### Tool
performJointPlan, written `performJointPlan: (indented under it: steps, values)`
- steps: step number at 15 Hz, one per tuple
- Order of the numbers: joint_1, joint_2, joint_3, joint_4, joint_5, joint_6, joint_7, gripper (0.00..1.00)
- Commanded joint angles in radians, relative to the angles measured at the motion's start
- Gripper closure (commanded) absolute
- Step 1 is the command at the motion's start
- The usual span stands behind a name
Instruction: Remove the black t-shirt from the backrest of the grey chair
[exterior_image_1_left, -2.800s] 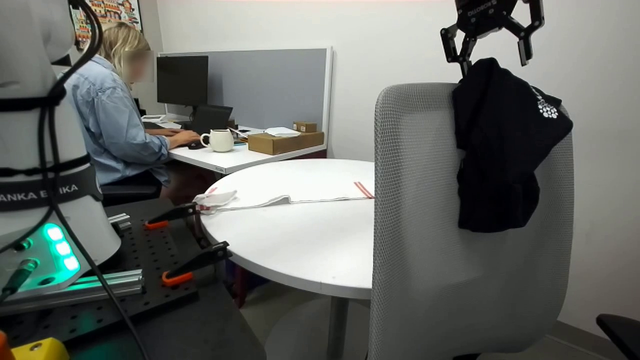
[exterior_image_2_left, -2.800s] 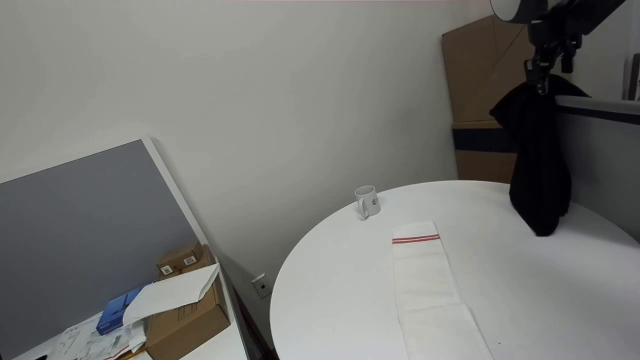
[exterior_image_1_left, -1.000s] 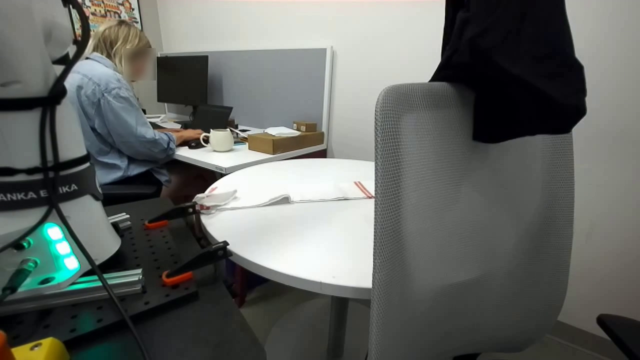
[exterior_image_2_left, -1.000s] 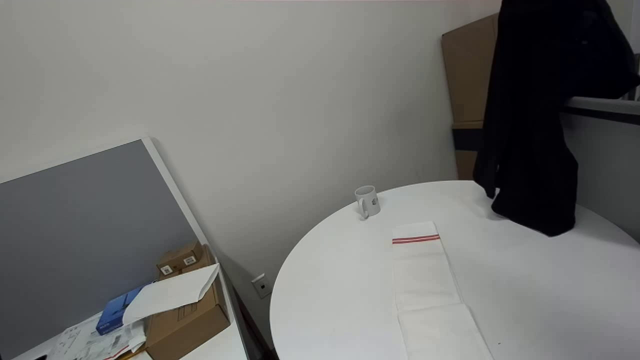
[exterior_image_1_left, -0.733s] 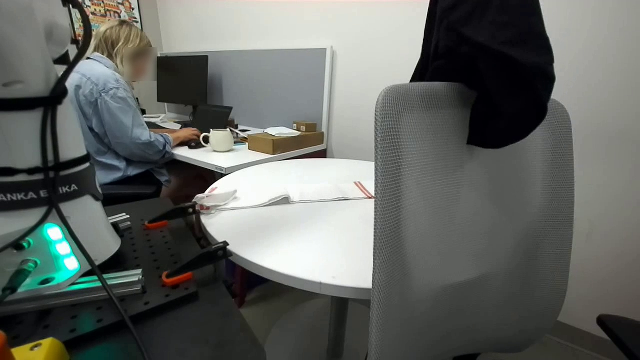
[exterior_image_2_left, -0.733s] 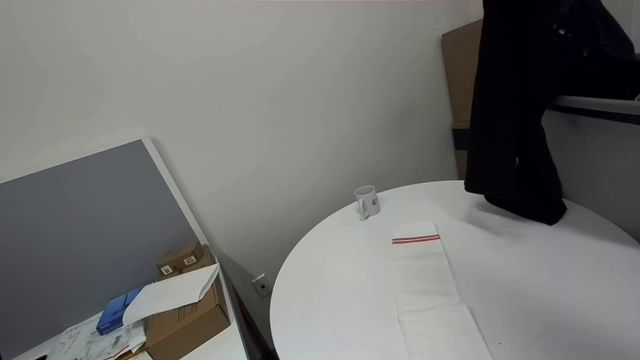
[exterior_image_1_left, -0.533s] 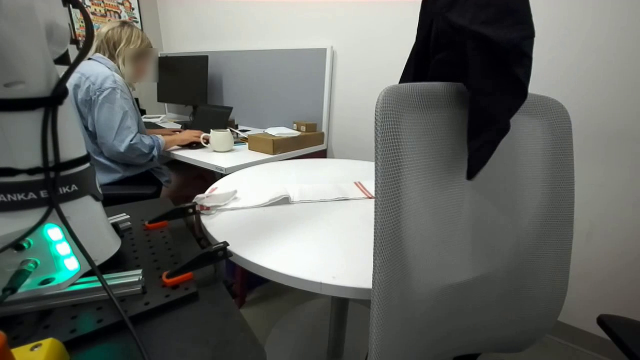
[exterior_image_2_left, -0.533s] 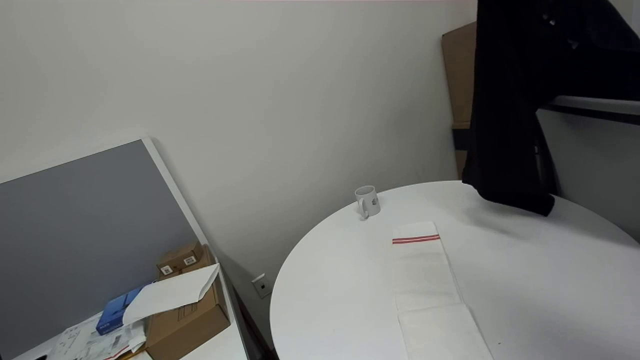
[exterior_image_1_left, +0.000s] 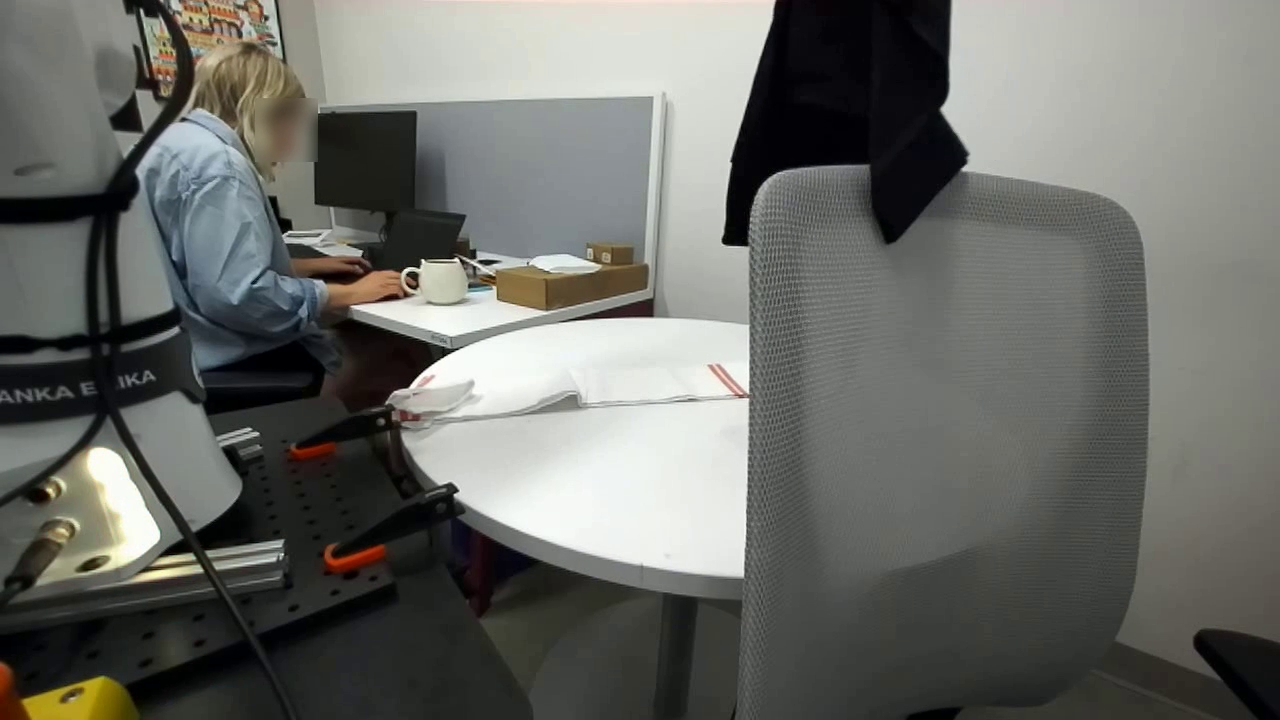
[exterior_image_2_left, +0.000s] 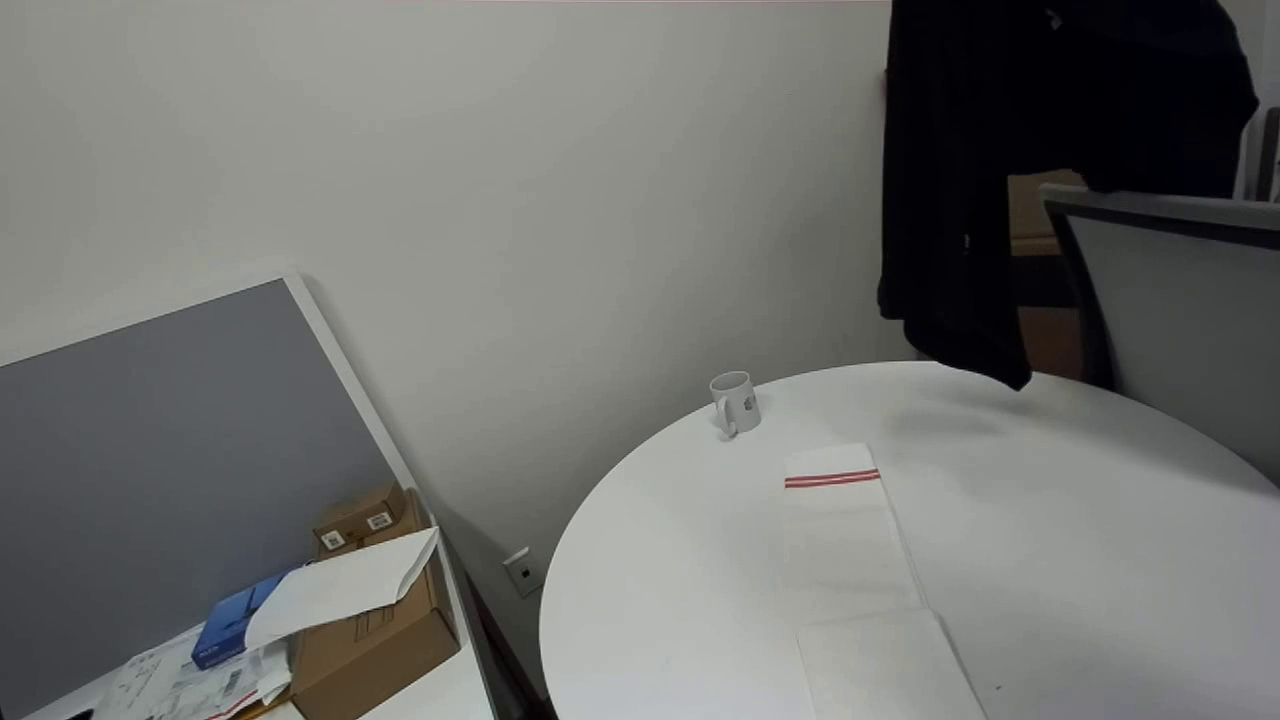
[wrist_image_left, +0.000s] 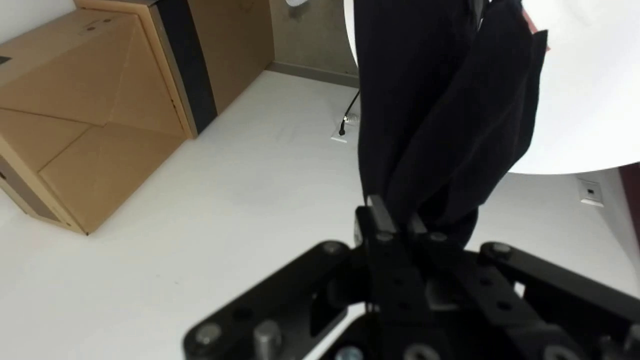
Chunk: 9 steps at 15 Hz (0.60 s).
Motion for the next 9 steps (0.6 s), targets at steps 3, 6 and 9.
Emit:
performJointPlan:
  steps: [3,6,9]
  values:
    - [0.022,0.054,0.017,0.222,-0.004,-0.104,0.043,0.99]
    - [0.029,0.067,0.018,0.264,0.0,-0.127,0.066,0.99]
    - [0.041,0.071,0.022,0.281,-0.011,-0.13,0.068,0.99]
